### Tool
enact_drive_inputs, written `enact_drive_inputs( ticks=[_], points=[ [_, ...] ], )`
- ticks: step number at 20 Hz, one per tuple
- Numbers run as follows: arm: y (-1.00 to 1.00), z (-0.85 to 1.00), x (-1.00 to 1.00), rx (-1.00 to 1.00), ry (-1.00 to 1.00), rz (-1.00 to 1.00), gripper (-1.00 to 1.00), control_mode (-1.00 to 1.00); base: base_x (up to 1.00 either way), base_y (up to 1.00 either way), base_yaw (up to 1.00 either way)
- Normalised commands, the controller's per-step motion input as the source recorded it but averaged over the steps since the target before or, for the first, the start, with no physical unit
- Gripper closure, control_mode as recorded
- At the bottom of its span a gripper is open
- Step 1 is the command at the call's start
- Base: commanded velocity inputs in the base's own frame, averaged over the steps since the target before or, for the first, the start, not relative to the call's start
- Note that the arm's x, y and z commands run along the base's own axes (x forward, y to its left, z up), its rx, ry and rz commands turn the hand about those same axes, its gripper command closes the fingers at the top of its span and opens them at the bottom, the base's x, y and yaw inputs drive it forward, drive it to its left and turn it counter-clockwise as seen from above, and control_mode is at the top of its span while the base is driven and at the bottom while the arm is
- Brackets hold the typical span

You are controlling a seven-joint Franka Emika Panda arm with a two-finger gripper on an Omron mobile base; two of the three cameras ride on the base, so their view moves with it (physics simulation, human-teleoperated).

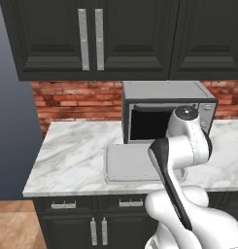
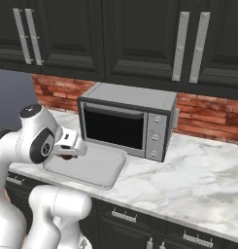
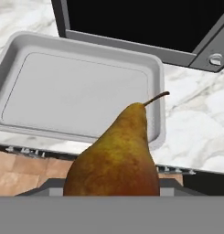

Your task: Pick the apple and pear from the fridge and place them inside the tupperware on the counter.

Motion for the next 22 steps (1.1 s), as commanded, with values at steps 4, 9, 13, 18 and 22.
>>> enact_drive_inputs(
  ticks=[4, 9, 13, 18, 22],
  points=[
    [0.00, -0.48, 0.57, 0.00, 0.00, 0.01, 1.00, -1.00, 0.00, 0.00, 0.00],
    [0.00, -0.61, 0.33, 0.00, 0.00, 0.08, 1.00, -1.00, 0.00, 0.00, 0.00],
    [0.00, -0.59, 0.27, 0.00, 0.00, 0.13, 1.00, -1.00, 0.00, 0.00, 0.00],
    [0.00, -0.56, 0.30, 0.00, 0.00, 0.13, 1.00, -1.00, 0.00, 0.00, 0.00],
    [0.00, -0.45, 0.28, 0.00, 0.00, 0.13, 1.00, -1.00, 0.00, 0.00, 0.00]
  ],
)
